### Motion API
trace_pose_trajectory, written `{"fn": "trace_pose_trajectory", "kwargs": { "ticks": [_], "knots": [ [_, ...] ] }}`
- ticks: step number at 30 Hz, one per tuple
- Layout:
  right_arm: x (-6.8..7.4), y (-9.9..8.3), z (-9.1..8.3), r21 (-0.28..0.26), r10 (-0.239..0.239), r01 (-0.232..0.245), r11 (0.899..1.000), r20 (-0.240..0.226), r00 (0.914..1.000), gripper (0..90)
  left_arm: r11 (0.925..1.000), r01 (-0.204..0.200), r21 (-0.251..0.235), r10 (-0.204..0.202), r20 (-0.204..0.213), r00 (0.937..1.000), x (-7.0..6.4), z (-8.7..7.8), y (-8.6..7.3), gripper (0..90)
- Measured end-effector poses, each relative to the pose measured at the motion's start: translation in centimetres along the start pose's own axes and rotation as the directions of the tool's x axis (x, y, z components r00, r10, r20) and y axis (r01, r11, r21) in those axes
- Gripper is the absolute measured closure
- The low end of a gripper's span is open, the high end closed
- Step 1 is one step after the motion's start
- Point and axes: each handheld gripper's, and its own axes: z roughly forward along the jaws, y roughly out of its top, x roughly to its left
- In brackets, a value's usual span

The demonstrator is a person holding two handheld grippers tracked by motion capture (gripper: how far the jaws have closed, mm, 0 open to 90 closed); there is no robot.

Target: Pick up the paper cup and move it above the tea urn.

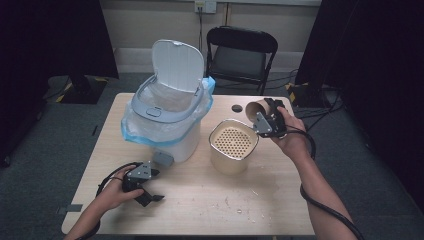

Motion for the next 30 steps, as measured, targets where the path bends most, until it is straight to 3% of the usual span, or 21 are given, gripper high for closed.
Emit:
{"fn": "trace_pose_trajectory", "kwargs": {
  "ticks": [2,3,4,5,6,7,8,9,12,15,16,18,19,20,23,24,26,28,30],
  "knots": [
    [0.4,0.6,-0.2,0.019,-0.116,0.115,0.993,0.044,0.9923,35.3,1.0000,0.003,0.000,-0.003,-0.001,1.0000,0.0,0.0,0.0,5.2],
    [0.6,0.9,-0.3,0.031,-0.183,0.181,0.983,0.071,0.9805,35.3,1.0000,0.003,-0.001,-0.003,-0.001,1.0000,0.0,0.0,0.0,5.2],
    [0.6,0.9,-0.3,0.031,-0.183,0.181,0.983,0.071,0.9805,35.3,1.0000,0.003,-0.001,-0.003,-0.001,1.0000,0.0,0.0,0.0,5.2],
    [1.0,1.2,-0.4,0.051,-0.237,0.233,0.971,0.093,0.9669,35.3,1.0000,0.003,-0.001,-0.003,-0.001,1.0000,0.0,0.0,0.0,5.2],
    [1.3,1.8,-0.7,0.068,-0.323,0.317,0.946,0.136,0.9365,35.4,1.0000,0.001,0.000,-0.001,-0.001,1.0000,0.0,0.0,0.0,5.1],
    [1.5,2.0,-0.7,0.077,-0.350,0.341,0.937,0.161,0.9228,35.4,1.0000,0.001,-0.002,-0.001,-0.001,1.0000,0.0,0.0,0.0,5.0],
    [1.4,2.2,-0.8,0.078,-0.367,0.359,0.930,0.172,0.9141,35.4,1.0000,0.002,-0.001,-0.002,-0.001,1.0000,0.0,0.0,0.0,5.1],
    [1.4,2.4,-0.9,0.075,-0.365,0.358,0.931,0.175,0.9143,35.4,1.0000,0.002,-0.002,-0.002,-0.001,1.0000,0.0,0.0,0.0,5.1],
    [1.5,2.5,-0.8,0.112,-0.446,0.431,0.895,0.221,0.8675,35.4,1.0000,0.001,-0.001,-0.001,-0.001,1.0000,0.0,0.0,0.0,5.0],
    [1.7,2.4,-0.9,0.148,-0.525,0.504,0.851,0.272,0.8063,35.3,1.0000,0.001,0.000,-0.001,-0.002,1.0000,0.0,0.0,0.0,5.0],
    [1.8,2.5,-0.9,0.151,-0.540,0.519,0.841,0.273,0.7960,35.4,1.0000,0.001,0.000,-0.001,-0.002,1.0000,0.0,0.0,0.0,5.1],
    [1.8,2.6,-1.0,0.160,-0.571,0.549,0.820,0.293,0.7672,35.4,1.0000,0.001,0.000,-0.001,-0.001,1.0000,0.0,0.0,0.0,5.0],
    [1.8,2.6,-1.1,0.163,-0.575,0.553,0.817,0.296,0.7629,35.4,1.0000,0.001,-0.002,-0.001,-0.001,1.0000,0.0,0.0,0.0,5.0],
    [1.7,2.7,-1.1,0.175,-0.596,0.572,0.802,0.308,0.7419,35.4,1.0000,0.001,-0.002,-0.001,-0.001,1.0000,0.0,0.0,0.0,5.0],
    [1.7,2.8,-1.1,0.169,-0.597,0.574,0.801,0.293,0.7466,35.5,1.0000,0.001,-0.001,-0.001,-0.001,1.0000,0.0,0.0,0.0,5.0],
    [1.5,2.9,-1.1,0.158,-0.559,0.537,0.829,0.273,0.7825,35.4,1.0000,0.001,-0.001,-0.001,-0.001,1.0000,0.0,0.0,0.0,5.0],
    [1.3,2.8,-1.1,0.137,-0.503,0.484,0.864,0.238,0.8308,35.3,1.0000,0.001,-0.001,-0.001,-0.001,1.0000,0.0,0.0,0.0,5.0],
    [1.2,2.7,-0.9,0.102,-0.386,0.373,0.922,0.166,0.9076,35.3,1.0000,0.002,-0.002,-0.002,-0.001,1.0000,0.0,0.0,0.0,5.0],
    [0.9,2.4,-0.7,0.100,-0.339,0.328,0.939,0.116,0.9337,35.1,1.0000,0.001,-0.001,-0.001,-0.001,1.0000,0.0,0.0,0.0,5.0]
  ]
}}
